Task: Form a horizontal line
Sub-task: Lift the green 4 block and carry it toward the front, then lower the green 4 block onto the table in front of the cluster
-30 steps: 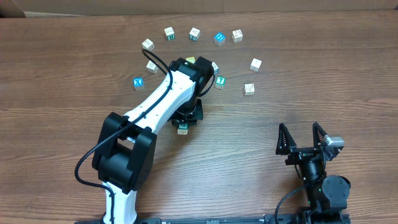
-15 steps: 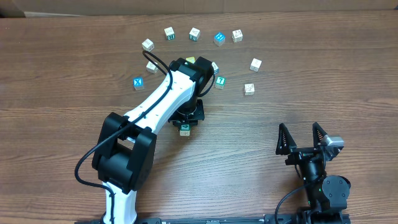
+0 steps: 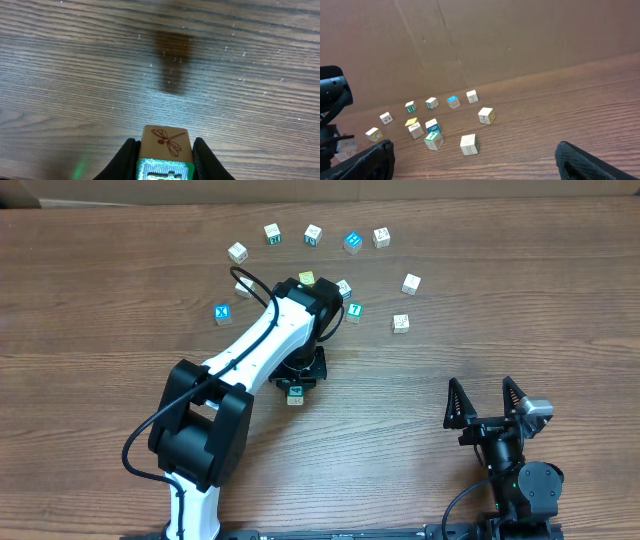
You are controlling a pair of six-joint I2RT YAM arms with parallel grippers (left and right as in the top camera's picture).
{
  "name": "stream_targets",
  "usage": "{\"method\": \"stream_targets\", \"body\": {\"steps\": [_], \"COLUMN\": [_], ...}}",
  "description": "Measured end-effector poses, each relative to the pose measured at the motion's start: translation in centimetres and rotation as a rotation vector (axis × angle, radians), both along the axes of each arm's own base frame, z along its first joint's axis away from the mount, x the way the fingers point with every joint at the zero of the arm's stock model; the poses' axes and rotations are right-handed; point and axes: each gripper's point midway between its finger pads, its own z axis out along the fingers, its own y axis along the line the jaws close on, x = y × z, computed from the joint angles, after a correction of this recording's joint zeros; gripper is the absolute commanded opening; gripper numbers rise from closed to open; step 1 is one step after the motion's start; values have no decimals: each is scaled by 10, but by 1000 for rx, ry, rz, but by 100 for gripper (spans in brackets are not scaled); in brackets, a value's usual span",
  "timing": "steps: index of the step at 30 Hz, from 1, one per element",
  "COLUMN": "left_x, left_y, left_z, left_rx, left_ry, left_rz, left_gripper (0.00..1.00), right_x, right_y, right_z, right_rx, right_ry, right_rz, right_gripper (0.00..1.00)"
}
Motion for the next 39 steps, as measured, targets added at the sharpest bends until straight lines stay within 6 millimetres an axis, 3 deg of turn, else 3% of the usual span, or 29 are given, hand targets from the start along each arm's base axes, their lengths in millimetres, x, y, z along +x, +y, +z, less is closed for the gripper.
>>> {"method": "stream_targets", "body": {"steps": [7, 16, 39], "left_x": [-3, 8, 10], "left_y": [-8, -22, -23], "left_z": [-1, -4, -21], "left_rx": [-15, -52, -64], "left_ry": [-1, -57, -80], "left_rz": [-16, -21, -11], "left_gripper": [20, 22, 29], "right_x": [0, 0, 0], "right_y": [0, 0, 0], "right_z": [0, 0, 0], "right_rx": [0, 0, 1], "right_ry": [0, 1, 0], "right_rz": [0, 0, 0], "right_gripper": [100, 100, 100]}}
